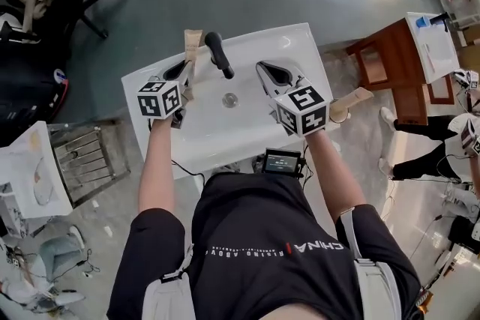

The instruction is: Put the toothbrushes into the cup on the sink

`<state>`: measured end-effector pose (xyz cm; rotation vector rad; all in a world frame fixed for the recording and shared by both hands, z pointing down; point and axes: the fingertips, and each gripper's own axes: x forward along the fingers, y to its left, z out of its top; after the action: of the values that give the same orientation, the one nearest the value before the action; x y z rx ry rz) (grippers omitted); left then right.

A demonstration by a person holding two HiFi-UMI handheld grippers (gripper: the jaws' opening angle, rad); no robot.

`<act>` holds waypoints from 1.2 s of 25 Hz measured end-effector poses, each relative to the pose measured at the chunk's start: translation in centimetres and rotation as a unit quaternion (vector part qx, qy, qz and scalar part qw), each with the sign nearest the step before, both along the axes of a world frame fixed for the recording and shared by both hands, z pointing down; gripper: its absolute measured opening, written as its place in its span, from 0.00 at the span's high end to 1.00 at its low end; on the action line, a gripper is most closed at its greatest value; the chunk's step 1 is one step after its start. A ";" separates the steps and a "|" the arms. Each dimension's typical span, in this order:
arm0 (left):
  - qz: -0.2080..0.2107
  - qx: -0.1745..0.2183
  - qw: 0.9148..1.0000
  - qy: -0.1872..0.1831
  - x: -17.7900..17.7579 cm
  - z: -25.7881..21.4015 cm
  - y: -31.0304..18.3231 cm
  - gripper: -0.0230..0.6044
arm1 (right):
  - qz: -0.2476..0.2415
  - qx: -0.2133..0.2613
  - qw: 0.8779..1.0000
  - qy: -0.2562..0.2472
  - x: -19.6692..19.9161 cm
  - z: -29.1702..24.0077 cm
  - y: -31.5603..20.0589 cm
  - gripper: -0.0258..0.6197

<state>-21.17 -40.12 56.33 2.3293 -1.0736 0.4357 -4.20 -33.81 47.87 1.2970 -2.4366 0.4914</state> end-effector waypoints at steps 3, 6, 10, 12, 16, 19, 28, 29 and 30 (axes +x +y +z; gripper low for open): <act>-0.001 0.030 0.999 0.030 -0.1 -3.2 2.0 0.90 | -0.003 0.018 1.000 -0.005 -0.3 -1.5 0.7 0.95; -0.005 0.058 0.997 0.058 0.1 -6.2 4.3 0.90 | -0.006 0.033 0.999 -0.011 -0.4 -3.0 1.7 0.95; 0.007 0.092 0.992 0.091 1.3 -9.6 7.8 0.90 | -0.006 0.044 0.999 -0.017 0.1 -4.2 3.7 0.95; 0.021 0.102 0.989 0.108 2.4 -10.8 9.5 0.90 | -0.001 0.045 0.999 -0.020 0.6 -4.3 4.8 0.95; 0.047 0.107 0.985 0.130 4.7 -11.8 11.3 0.90 | 0.018 0.044 0.999 -0.027 2.1 -4.3 6.0 0.95; 0.066 0.106 0.983 0.135 6.2 -12.1 11.8 0.90 | 0.032 0.047 0.998 -0.028 3.3 -4.6 6.7 0.95; 0.170 0.103 0.965 0.173 13.9 -13.7 13.2 0.90 | 0.106 0.049 0.993 -0.025 9.7 -4.6 9.6 0.95; 0.186 0.101 0.961 0.177 15.3 -13.8 13.4 0.90 | 0.118 0.049 0.991 -0.024 10.8 -4.7 10.1 0.95; 0.201 0.100 0.957 0.181 16.8 -14.0 13.6 0.90 | 0.131 0.050 0.990 -0.023 11.9 -4.8 10.5 0.95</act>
<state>-4.40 -26.47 42.30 2.6764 -0.4865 0.0333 7.73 -23.29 43.05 1.6773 -2.3659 0.4756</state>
